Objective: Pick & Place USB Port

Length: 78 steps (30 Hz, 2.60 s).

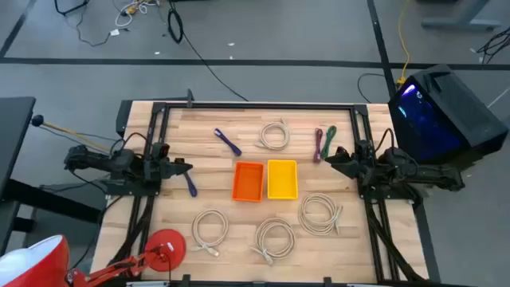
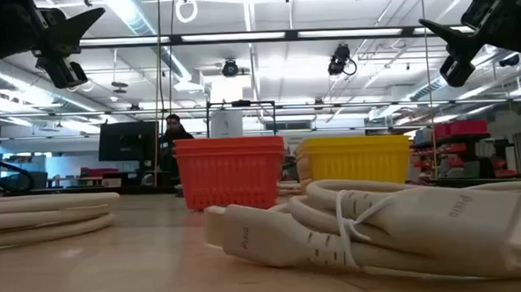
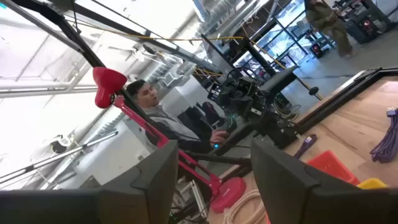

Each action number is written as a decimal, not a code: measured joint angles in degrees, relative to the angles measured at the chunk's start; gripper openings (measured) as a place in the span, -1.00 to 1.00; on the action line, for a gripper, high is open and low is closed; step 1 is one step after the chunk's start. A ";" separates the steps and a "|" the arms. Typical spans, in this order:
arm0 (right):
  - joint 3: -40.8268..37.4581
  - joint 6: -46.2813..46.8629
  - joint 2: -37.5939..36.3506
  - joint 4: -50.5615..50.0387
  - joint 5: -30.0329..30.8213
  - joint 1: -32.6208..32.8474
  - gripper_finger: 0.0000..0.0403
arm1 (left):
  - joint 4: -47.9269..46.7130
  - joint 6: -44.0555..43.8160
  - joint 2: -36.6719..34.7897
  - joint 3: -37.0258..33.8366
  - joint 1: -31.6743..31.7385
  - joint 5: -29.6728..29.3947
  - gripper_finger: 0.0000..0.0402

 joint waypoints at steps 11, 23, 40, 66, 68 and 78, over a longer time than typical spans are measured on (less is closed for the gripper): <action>0.00 0.00 0.00 -0.01 -0.01 0.00 0.01 | 0.00 -0.02 0.01 -0.02 0.00 0.00 -0.12; 0.01 -0.02 0.00 0.00 -0.01 0.00 0.01 | 0.00 -0.02 0.02 -0.01 0.01 0.00 -0.12; 0.02 -0.02 0.00 0.00 0.00 0.02 0.01 | -0.02 -0.01 0.00 -0.01 0.02 0.00 -0.12; 0.00 -2.25 -0.02 0.07 9.47 0.00 0.01 | -2.69 10.67 0.02 0.00 0.02 -28.49 -0.12; 0.02 -1.84 -0.02 0.34 13.09 0.00 0.01 | -2.64 12.23 0.02 0.00 0.02 -30.42 -0.12; 0.01 -12.63 0.00 2.40 30.53 0.00 0.01 | -3.17 17.41 0.02 0.00 0.02 -33.21 -0.12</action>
